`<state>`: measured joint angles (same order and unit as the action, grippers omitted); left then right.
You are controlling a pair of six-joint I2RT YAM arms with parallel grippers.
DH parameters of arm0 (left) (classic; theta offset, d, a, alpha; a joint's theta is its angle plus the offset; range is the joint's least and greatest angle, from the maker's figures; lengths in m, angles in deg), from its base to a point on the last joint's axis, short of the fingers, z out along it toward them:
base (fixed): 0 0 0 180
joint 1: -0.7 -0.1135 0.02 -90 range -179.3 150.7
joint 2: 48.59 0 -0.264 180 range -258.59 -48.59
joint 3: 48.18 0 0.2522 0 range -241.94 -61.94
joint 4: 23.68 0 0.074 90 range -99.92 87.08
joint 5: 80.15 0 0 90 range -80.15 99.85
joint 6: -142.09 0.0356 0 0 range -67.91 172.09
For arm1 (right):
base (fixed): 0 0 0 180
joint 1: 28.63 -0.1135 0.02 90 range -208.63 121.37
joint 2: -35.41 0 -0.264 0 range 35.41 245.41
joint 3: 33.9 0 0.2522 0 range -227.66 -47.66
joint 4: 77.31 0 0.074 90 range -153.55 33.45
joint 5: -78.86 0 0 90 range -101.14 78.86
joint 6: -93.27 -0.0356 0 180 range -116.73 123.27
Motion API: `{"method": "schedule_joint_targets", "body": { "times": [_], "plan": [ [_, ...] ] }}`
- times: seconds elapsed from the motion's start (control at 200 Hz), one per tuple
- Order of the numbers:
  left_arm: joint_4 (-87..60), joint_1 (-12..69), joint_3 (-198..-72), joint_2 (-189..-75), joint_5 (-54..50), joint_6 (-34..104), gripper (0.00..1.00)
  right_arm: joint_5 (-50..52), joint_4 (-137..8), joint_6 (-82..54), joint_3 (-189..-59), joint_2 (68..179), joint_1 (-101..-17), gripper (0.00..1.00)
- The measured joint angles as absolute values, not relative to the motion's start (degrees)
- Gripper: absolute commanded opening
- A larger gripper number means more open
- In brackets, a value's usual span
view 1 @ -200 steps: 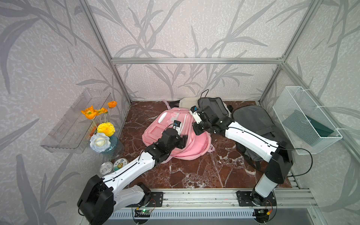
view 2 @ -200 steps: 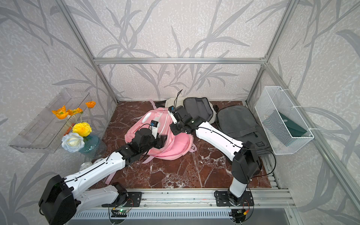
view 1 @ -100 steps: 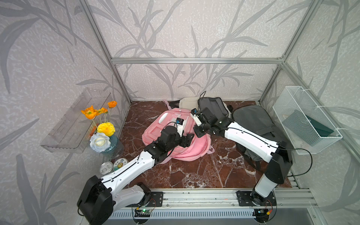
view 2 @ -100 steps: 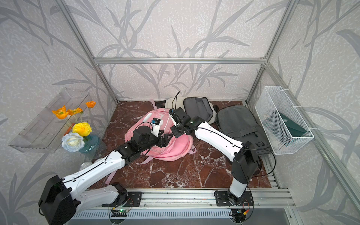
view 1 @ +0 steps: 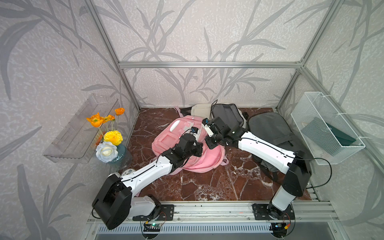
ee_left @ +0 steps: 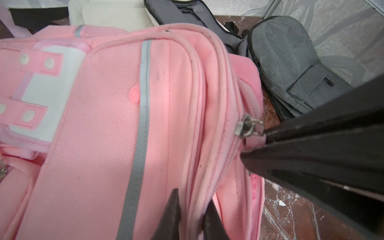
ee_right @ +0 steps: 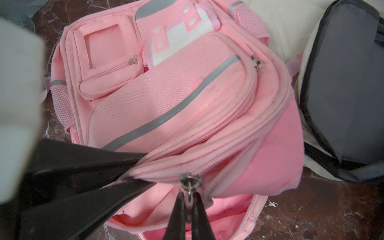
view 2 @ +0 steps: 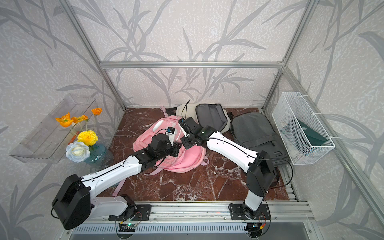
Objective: Zip up the backpack
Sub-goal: Zip the zipper on the backpack.
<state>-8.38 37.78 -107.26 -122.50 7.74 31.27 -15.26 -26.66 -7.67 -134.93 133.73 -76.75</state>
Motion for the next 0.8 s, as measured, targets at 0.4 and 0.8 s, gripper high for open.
{"method": "schedule_joint_targets", "body": {
  "times": [0.4,0.8],
  "plan": [
    [-7.88,37.74,-106.96,-121.54,7.13,32.19,0.00,-17.77,-24.83,-7.91,-135.87,133.84,-75.74,0.00],
    [-12.18,37.65,-103.02,-116.42,7.45,33.52,0.00,-6.91,-16.33,-9.14,-145.48,138.67,-69.91,0.00]
  ]
}}
